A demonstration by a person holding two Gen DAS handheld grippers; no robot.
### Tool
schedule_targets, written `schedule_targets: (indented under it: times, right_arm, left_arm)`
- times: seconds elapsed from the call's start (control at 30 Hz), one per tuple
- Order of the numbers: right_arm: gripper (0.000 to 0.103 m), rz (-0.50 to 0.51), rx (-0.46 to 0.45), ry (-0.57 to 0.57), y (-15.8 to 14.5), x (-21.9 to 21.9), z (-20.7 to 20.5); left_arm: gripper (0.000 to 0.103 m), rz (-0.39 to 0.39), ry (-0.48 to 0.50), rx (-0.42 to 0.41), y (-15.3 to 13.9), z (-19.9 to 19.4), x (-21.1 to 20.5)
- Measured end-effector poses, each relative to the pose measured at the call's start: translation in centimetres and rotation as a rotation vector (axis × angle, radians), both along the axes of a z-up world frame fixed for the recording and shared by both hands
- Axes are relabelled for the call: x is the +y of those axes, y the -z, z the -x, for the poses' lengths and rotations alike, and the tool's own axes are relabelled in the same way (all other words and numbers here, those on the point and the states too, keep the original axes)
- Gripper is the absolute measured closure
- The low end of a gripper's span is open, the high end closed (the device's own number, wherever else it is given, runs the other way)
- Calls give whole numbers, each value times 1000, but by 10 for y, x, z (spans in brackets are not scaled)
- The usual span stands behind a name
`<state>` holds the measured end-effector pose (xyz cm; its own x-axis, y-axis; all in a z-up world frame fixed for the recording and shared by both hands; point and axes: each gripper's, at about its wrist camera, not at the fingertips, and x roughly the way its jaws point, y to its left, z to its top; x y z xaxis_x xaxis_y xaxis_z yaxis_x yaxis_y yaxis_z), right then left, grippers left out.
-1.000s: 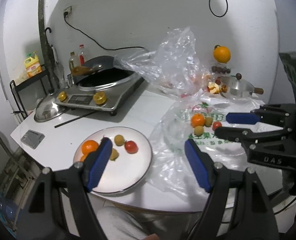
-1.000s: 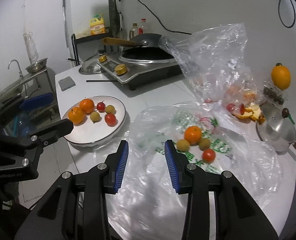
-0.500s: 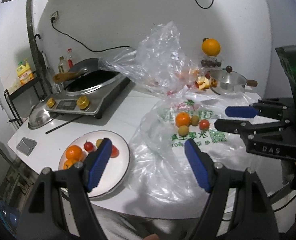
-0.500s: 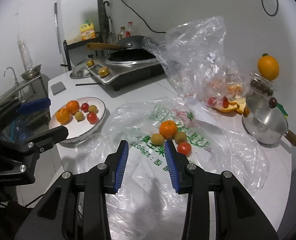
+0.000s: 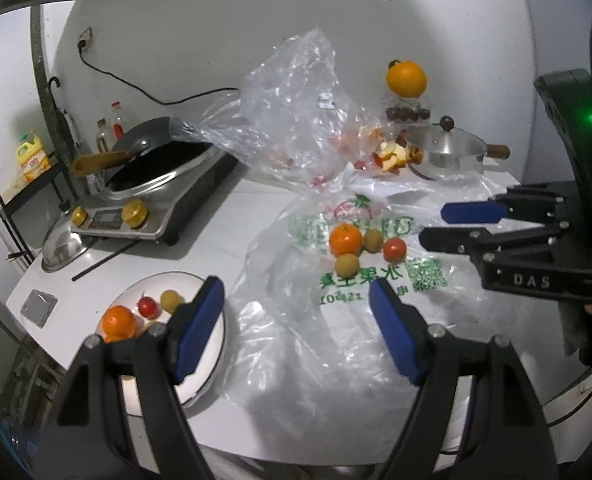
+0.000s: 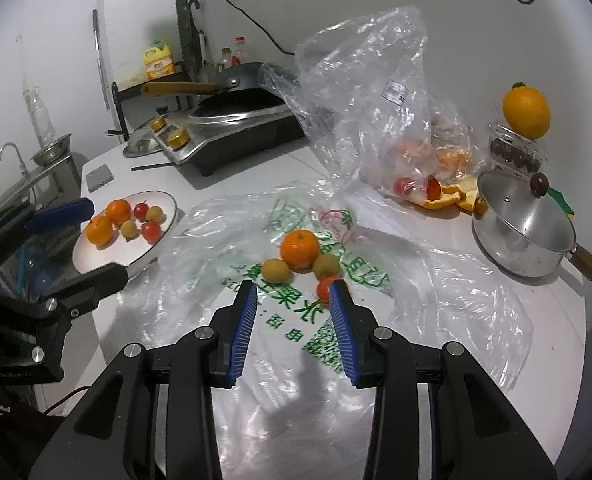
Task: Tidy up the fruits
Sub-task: 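Move both tools back over the remaining fruits on the bag, then grasp a red cherry tomato with the right tool while the left tool grasps a yellow fruit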
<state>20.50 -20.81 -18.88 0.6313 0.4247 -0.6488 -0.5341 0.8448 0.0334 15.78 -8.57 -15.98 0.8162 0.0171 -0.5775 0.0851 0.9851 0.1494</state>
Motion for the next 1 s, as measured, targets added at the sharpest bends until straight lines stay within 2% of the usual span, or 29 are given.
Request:
schedule_targets:
  times: [0.43, 0.93, 1.0]
  right_arm:
    - [63, 22, 57, -14, 24, 1, -39]
    - [63, 33, 142, -22, 54, 7, -68]
    - [63, 33, 151, -24, 57, 7, -72]
  left_arm:
    - [27, -8, 84, 23, 17, -34, -20]
    - [28, 0, 117, 68, 37, -65, -24]
    - [33, -4, 121, 73, 39, -68, -25]
